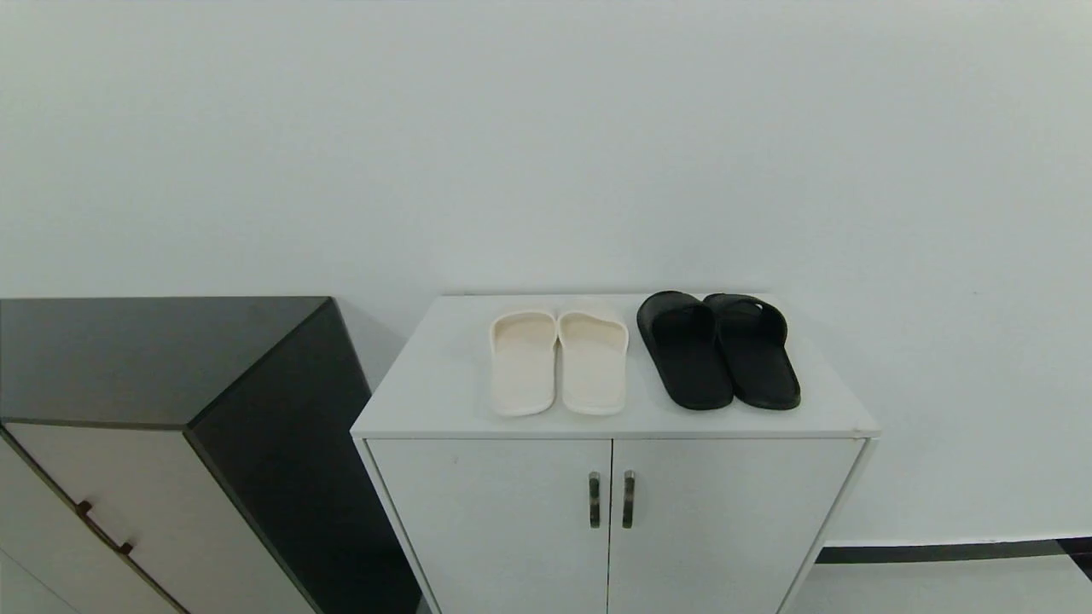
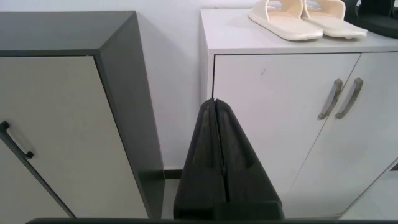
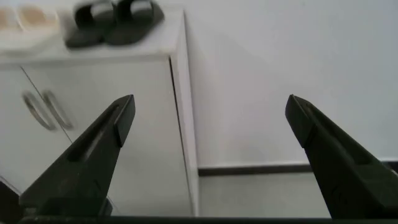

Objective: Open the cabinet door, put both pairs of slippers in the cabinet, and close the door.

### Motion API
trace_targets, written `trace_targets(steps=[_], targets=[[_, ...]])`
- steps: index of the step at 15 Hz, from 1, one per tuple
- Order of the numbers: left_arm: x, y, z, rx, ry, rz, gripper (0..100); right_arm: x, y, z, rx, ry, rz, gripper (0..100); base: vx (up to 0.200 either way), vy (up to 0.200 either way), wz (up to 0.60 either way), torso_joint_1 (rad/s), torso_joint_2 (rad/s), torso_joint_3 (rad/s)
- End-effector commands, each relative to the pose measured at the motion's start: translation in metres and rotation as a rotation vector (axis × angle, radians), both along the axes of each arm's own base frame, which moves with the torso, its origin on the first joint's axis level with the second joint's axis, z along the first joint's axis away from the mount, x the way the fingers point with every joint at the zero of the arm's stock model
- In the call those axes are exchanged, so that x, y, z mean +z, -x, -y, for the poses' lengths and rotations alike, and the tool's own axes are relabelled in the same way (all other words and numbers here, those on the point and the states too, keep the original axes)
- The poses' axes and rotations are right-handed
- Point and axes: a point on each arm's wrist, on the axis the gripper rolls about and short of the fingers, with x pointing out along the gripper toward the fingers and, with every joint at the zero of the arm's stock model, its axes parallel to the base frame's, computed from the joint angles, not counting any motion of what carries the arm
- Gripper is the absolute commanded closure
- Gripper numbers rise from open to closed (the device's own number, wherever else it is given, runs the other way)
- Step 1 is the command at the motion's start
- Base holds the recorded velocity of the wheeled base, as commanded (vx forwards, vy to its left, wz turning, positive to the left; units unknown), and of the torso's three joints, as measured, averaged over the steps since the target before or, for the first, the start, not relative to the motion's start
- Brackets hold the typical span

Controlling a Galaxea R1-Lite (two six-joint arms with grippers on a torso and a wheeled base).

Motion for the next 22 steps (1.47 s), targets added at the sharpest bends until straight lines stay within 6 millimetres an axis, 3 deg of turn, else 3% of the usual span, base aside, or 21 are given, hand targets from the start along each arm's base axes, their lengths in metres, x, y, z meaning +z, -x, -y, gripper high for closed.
trace_targets(steps=[1, 4, 7, 10, 16, 22], targets=[[0.000, 0.000, 0.000, 0.001, -0.001, -0.001, 100, 0.049, -0.008, -0.001, 0.060, -0.028, -0.066, 0, 0.000, 0.000, 0.00, 0.000, 0.00, 0.000], [0.000, 0.000, 0.000, 0.001, -0.002, 0.001, 100, 0.033, -0.022, -0.003, 0.152, -0.034, -0.193, 0, 0.000, 0.000, 0.00, 0.000, 0.00, 0.000], [0.000, 0.000, 0.000, 0.000, -0.002, -0.002, 100, 0.058, -0.058, -0.005, 0.210, -0.040, -0.232, 0, 0.000, 0.000, 0.00, 0.000, 0.00, 0.000], [0.000, 0.000, 0.000, 0.000, -0.001, -0.002, 100, 0.073, -0.112, -0.021, 0.329, -0.029, -0.283, 0, 0.000, 0.000, 0.00, 0.000, 0.00, 0.000], [0.000, 0.000, 0.000, 0.000, -0.001, -0.002, 100, 0.106, -0.182, -0.113, 0.299, -0.104, -0.305, 0, 0.000, 0.000, 0.00, 0.000, 0.00, 0.000], [0.000, 0.000, 0.000, 0.000, -0.002, -0.002, 100, 0.093, -0.270, -0.179, 0.115, -0.054, -0.308, 0, 0.000, 0.000, 0.00, 0.000, 0.00, 0.000]])
